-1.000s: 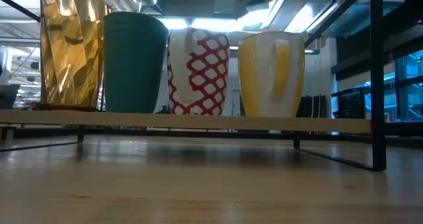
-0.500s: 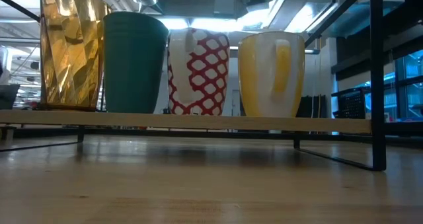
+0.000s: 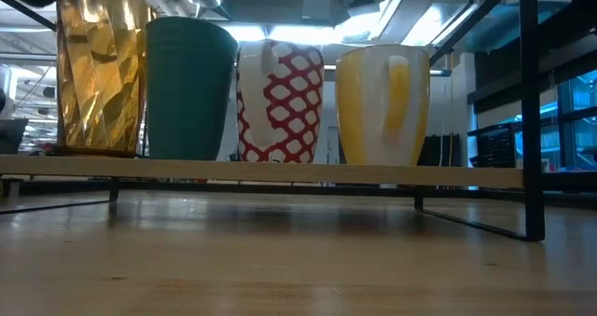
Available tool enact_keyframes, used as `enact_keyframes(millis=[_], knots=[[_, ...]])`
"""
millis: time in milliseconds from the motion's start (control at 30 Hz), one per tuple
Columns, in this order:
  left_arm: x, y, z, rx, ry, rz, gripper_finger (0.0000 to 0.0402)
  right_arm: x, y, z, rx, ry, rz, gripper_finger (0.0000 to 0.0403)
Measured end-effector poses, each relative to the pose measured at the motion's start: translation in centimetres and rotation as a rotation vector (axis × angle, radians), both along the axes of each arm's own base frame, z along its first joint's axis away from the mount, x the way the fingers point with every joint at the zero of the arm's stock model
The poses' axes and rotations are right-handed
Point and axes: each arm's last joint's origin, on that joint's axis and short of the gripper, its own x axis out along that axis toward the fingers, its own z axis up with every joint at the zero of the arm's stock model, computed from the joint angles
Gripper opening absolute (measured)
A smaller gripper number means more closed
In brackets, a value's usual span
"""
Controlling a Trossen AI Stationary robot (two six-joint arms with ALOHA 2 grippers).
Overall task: Stack small to large cups/mugs on shelf
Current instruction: Return to Home Position
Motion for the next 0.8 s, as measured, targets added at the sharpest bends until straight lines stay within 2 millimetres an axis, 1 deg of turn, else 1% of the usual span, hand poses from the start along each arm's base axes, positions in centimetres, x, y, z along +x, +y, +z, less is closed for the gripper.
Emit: enact_keyframes(millis=[33, 133, 267, 333, 400, 433, 533, 567, 633, 700, 800], knots=[[-0.5, 0.6, -0.4, -0.05, 0.003, 0.057, 0.0, 0.2, 0.0, -0.2, 0.01, -0.002, -0.022, 0.0033], [-1.6, 2.2, -2.5, -0.219, 0.061, 0.198, 0.0, 0.4, 0.0, -0.1, 0.004, -0.047, -0.04, 0.0033], [-2.9, 3.3, -5.5, -0.339, 0.075, 0.291, 0.0, 1.1, 0.0, -0.9, -0.007, -0.034, -0.088, 0.0033], [-3.6, 3.4, -6.8, -0.379, 0.062, 0.308, 0.0, 1.4, 0.0, -1.0, 0.004, -0.046, -0.107, 0.0033], [-4.2, 3.2, -8.2, -0.389, 0.035, 0.296, 0.0, 2.1, 0.1, -1.7, 0.011, -0.039, -0.12, 0.0033], [-4.5, 3.0, -8.9, -0.38, 0.007, 0.283, 0.0, 2.5, 0.1, -2.1, 0.009, -0.035, -0.121, 0.0032], [-5.7, 2.2, -11.1, -0.353, -0.102, 0.243, 0.0, 3.4, 0.3, -2.9, 0.031, -0.097, -0.132, 0.0032], [-5.8, 2.2, -10.9, -0.355, -0.118, 0.254, 0.0, 3.8, 0.3, -3.3, 0.037, -0.1, -0.143, 0.0032], [-5.9, 2.2, -11.1, -0.379, -0.084, 0.261, 0.0, 4.6, 0.4, -4.3, 0.04, -0.085, -0.146, 0.0032], [-5.7, 2.4, -11.9, -0.408, -0.02, 0.278, 0.0, 5.1, 0.5, -5.1, 0.049, -0.079, -0.165, 0.0032], [-5.8, 2.8, -12.6, -0.463, 0.023, 0.361, 0.0, 5.9, 0.5, -6.2, 0.075, -0.046, -0.214, 0.0032]])
